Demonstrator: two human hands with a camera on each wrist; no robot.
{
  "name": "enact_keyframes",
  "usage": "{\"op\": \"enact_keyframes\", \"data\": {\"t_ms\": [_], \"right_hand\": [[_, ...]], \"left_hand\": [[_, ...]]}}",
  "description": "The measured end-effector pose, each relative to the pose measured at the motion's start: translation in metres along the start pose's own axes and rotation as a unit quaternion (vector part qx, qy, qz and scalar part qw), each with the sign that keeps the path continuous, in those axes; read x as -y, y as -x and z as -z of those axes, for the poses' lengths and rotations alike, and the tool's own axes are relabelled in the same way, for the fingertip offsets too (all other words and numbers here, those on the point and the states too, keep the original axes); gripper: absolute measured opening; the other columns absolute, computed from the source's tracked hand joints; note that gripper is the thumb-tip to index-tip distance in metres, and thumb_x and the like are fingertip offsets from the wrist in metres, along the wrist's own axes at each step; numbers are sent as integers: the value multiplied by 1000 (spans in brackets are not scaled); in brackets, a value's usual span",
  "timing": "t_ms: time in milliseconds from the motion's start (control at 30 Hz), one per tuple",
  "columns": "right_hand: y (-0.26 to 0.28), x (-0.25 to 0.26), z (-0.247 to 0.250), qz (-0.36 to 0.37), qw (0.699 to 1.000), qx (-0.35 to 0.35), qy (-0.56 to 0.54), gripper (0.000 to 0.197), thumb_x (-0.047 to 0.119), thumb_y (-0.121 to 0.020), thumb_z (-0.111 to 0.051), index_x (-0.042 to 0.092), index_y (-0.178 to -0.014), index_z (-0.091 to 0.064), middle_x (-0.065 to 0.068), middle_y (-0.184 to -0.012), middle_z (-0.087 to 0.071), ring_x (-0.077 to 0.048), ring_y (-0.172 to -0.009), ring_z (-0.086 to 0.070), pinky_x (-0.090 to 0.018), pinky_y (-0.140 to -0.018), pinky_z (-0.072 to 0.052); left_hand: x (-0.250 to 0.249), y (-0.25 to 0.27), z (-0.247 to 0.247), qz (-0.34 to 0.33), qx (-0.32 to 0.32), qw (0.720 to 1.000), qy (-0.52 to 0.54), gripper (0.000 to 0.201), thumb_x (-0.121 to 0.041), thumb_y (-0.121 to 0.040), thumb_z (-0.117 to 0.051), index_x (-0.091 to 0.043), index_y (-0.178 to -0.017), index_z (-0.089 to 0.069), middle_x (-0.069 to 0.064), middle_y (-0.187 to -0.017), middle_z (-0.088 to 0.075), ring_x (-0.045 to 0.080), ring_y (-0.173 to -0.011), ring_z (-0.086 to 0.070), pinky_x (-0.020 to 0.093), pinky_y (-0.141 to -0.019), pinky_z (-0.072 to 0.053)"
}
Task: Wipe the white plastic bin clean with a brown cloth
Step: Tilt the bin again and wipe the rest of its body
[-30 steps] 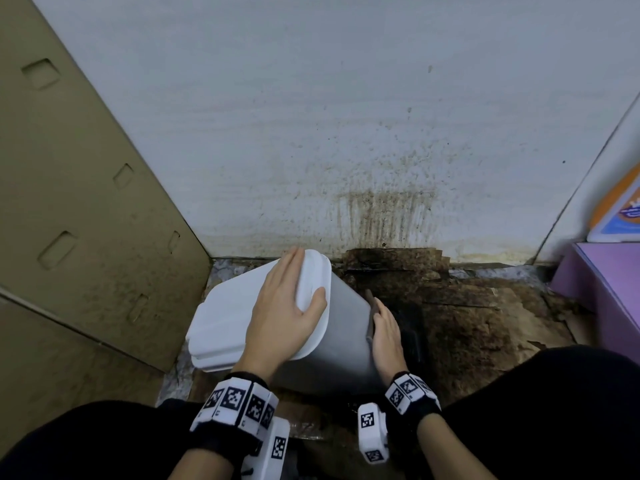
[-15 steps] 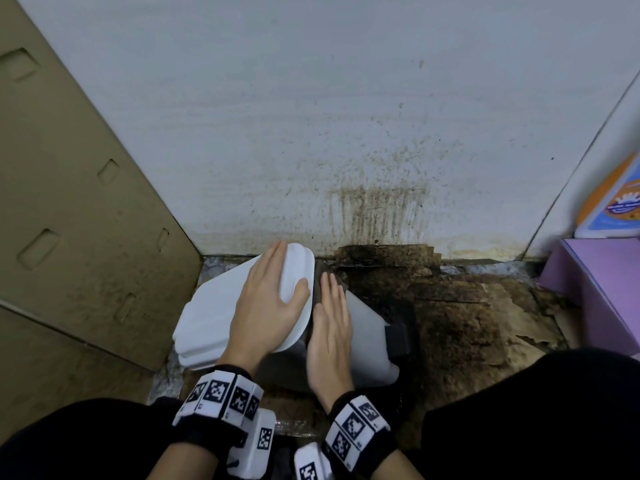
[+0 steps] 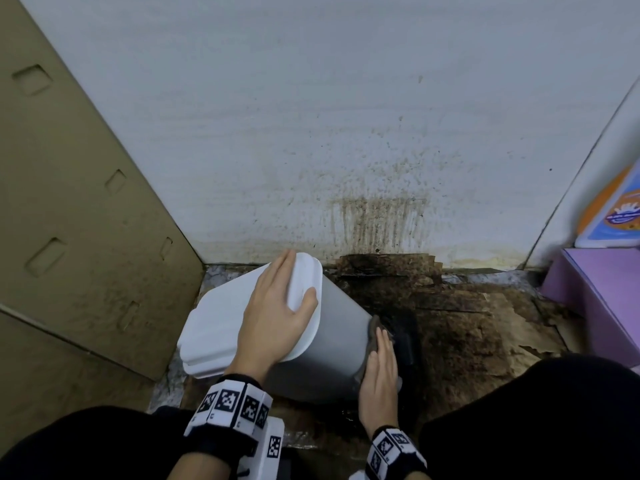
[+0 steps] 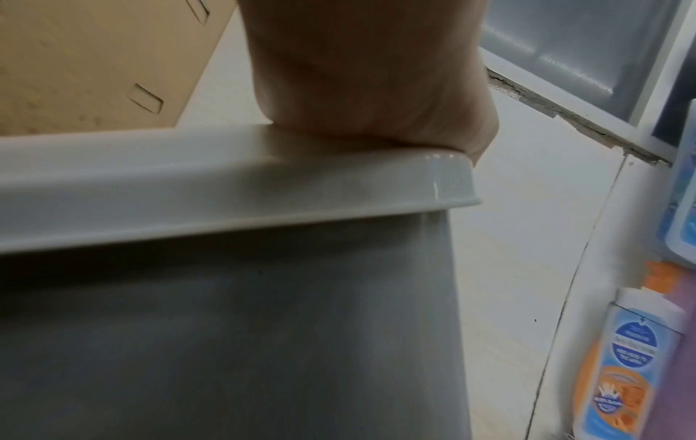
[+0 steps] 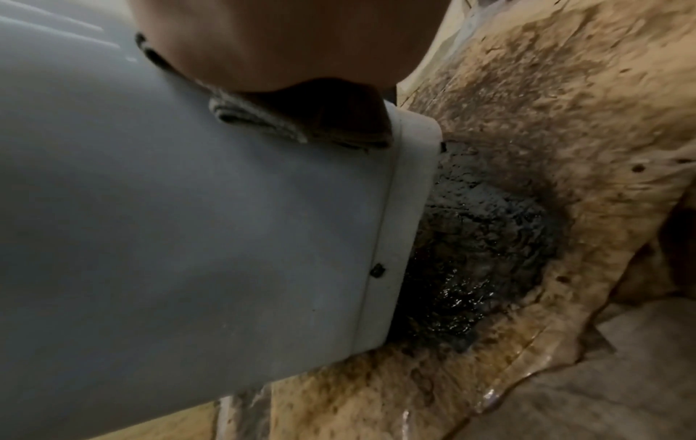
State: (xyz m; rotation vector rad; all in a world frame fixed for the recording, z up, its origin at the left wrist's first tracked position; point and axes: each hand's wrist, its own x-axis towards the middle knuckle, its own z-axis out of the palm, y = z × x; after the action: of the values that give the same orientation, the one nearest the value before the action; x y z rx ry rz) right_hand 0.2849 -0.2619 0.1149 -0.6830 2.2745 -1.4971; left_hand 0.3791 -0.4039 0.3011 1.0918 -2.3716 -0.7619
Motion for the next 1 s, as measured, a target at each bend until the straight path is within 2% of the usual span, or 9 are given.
{"op": "enact_keyframes", "data": {"t_ms": [133,200,267,400,500,667,800,933,1000], "right_hand": [[-4,7,-7,-26,1000,6,-14,68,53,-94,-6,29,-156,-20,10,-166,-17,-9,-155,-10,-28,-126,-5],[-7,16,-9,-28,999,26,-18,64,45,-97,-9,26,-157,-18,9,-167,-13,-9,-156,-7,-32,-128,-4],[-5,32,-14,-13,999,41,-17,62,36,-97,-10,23,-158,-17,9,-167,-10,-8,-156,-4,-32,-128,-2],[2,83,-25,35,997,55,-51,64,43,-98,-9,28,-159,-16,23,-164,-4,8,-152,2,-26,-126,0],[4,114,-25,76,990,91,-77,56,40,-102,-13,33,-157,-13,30,-160,-1,14,-149,3,-20,-124,2],[5,113,-11,139,987,84,16,52,47,-104,-12,44,-156,-11,21,-167,-9,6,-152,-3,-25,-124,-6],[0,110,-11,186,973,50,130,58,47,-105,-3,32,-161,-9,9,-169,-8,-6,-155,2,-39,-127,-8],[-1,108,-16,186,976,110,34,60,50,-105,-10,31,-161,-10,14,-169,-2,-3,-155,4,-37,-128,-8],[-3,99,-17,199,975,98,28,60,50,-105,-11,29,-161,-14,13,-169,-6,-4,-156,-1,-36,-127,-10]], "left_hand": [[4,-1,4,10,-2,1000,-5,66,-42,-101,-51,-30,-161,-26,-17,-166,-24,3,-153,-20,33,-122,-24],[7,-2,7,17,-7,1000,-7,65,-41,-102,-50,-30,-161,-26,-17,-166,-25,4,-153,-20,33,-121,-23],[10,-3,9,20,-13,1000,-7,65,-40,-102,-50,-30,-161,-26,-16,-166,-26,5,-153,-21,31,-119,-23],[13,-4,8,19,-13,1000,-6,65,-39,-102,-50,-29,-161,-25,-16,-167,-25,5,-153,-20,33,-122,-23],[15,-5,8,16,-11,1000,-7,65,-40,-102,-49,-29,-162,-24,-15,-167,-25,5,-153,-20,33,-123,-23],[14,-4,8,17,-9,1000,4,65,-41,-102,-51,-31,-161,-25,-17,-166,-25,3,-153,-20,34,-123,-23],[16,-4,10,14,-16,1000,9,64,-41,-102,-53,-30,-161,-28,-16,-166,-27,4,-152,-23,34,-124,-24],[23,-3,15,20,-29,999,25,63,-37,-102,-56,-30,-159,-31,-16,-164,-31,3,-151,-26,33,-123,-25],[24,-2,16,14,-30,999,31,63,-37,-102,-57,-30,-159,-32,-17,-164,-32,2,-150,-27,30,-123,-24]]}}
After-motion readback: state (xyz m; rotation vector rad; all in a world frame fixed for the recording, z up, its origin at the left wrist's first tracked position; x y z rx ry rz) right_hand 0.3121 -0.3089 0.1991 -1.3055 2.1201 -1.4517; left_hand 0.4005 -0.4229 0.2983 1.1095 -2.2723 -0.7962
